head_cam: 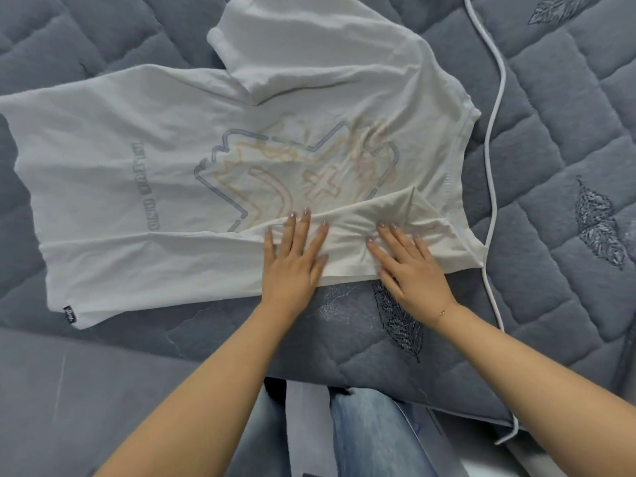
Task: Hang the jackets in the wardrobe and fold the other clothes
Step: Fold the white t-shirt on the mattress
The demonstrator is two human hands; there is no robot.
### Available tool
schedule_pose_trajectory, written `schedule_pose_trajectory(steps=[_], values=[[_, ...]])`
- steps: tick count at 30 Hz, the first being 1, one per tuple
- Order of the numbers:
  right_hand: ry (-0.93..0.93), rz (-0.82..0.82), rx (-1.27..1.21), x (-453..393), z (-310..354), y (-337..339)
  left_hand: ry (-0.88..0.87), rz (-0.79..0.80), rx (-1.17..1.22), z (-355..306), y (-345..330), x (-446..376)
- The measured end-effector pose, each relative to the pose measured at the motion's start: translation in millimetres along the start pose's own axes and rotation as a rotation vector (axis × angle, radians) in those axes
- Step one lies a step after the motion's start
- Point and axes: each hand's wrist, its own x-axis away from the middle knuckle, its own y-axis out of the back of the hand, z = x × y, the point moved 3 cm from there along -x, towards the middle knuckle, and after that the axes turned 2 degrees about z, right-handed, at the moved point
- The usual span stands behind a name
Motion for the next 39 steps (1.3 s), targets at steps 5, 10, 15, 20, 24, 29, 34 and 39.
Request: schedule_pose_trajectory(steps=[5, 10, 15, 20, 24, 29, 34, 39], values=[[-0.12, -0.062, -0.067, -8.7, 13.7, 11.3, -0.057, 0.142, 0.019, 12.1, -6.5, -5.9], [-0.187, -0.259, -0.098, -71.1, 54.7, 57.7, -0.025, -0.186, 0.34, 67.4, 80.1, -18.5], [-0.008, -0.2, -0.079, -208.9, 122.1, 98.1, 0.217, -0.353, 0.356, 216.0, 157.5, -75.9], [-0.026, 0.014, 0.186, -328.7, 156.2, 101.8, 0.26, -0.192, 0.15, 336.5, 186.1, -128.0], [-0.148, 0.009, 0.417, -352.5, 152.4, 102.0, 0.183, -0.049, 0.178, 382.4, 190.6, -139.0], [-0.185, -0.238, 0.34, -312.6, 157.8, 110.6, -0.067, -0.127, 0.198, 380.0, 203.2, -107.2], [-0.21, -0.454, 0.18, -226.8, 169.9, 104.2, -0.167, -0.184, 0.087, 348.0, 205.8, -28.3], [-0.426, -0.39, -0.099, -153.9, 182.2, 44.2, 0.031, 0.024, 0.11, 327.7, 153.8, 36.0]])
